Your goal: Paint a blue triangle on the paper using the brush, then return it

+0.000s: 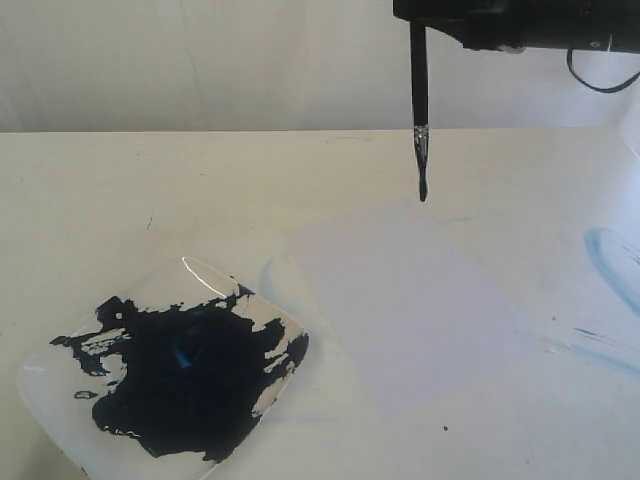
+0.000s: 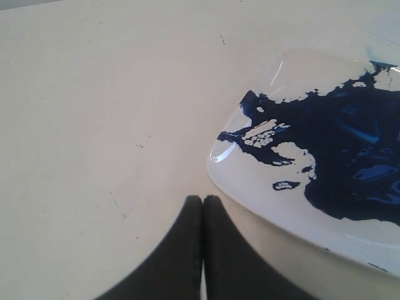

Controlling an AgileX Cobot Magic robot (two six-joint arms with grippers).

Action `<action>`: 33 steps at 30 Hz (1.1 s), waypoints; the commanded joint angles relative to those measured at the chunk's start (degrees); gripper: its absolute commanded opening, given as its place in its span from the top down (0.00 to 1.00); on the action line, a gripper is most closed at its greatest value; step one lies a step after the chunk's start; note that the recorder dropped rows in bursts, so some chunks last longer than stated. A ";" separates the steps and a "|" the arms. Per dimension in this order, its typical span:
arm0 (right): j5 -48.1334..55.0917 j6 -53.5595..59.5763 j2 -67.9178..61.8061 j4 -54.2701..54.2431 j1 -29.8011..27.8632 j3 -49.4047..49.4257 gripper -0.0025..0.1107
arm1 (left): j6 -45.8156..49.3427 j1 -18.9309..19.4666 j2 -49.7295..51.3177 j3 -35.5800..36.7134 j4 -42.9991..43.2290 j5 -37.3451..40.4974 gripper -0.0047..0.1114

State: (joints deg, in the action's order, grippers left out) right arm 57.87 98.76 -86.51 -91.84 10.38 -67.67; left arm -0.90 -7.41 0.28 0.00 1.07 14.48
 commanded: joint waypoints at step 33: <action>-106.56 -163.52 -0.06 166.41 5.68 5.31 0.98 | -0.36 -0.12 -0.28 0.00 -0.52 -0.30 0.96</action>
State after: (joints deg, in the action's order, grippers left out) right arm -40.20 -60.72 -86.64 66.45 18.54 -63.53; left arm -0.90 -7.41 0.28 0.00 1.07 14.48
